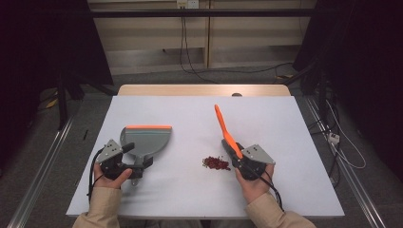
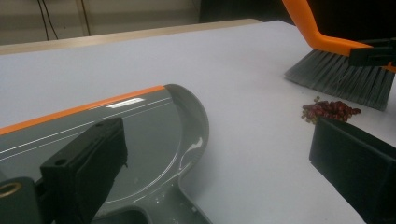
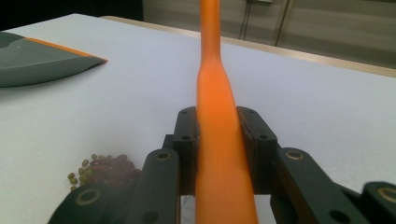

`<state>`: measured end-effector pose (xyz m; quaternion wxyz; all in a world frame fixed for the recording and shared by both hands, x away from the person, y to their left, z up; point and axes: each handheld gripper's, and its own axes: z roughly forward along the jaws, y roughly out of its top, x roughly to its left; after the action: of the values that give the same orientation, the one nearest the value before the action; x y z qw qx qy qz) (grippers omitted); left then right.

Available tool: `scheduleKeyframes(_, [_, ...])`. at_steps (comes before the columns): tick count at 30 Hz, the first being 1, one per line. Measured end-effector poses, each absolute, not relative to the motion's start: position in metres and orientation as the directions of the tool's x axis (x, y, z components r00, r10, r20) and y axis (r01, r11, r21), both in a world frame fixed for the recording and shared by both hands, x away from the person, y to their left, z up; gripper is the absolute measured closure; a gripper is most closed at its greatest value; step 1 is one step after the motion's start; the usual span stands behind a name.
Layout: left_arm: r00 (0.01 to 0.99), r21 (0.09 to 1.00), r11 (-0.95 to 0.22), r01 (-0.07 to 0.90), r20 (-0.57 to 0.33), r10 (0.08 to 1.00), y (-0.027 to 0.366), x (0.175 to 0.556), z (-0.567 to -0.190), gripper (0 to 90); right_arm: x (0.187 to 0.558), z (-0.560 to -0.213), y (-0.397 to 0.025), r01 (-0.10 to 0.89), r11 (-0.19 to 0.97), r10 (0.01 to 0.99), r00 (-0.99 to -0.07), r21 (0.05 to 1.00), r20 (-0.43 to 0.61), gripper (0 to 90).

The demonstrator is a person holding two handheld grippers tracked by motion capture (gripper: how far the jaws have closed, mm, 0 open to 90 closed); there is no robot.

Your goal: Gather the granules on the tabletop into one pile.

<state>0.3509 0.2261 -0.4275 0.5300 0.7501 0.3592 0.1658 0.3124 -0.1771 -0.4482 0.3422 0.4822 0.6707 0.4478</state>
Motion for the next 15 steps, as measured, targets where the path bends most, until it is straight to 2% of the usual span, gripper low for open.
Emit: scheduleKeyframes(15, [0.691, 0.914, -0.181, 0.362, -0.133, 0.711, 0.226, 0.352, -0.428, 4.0, 0.314, -0.453, -0.152, 0.341, 0.015, 0.979, -0.198, 0.94, 0.056, 71.1])
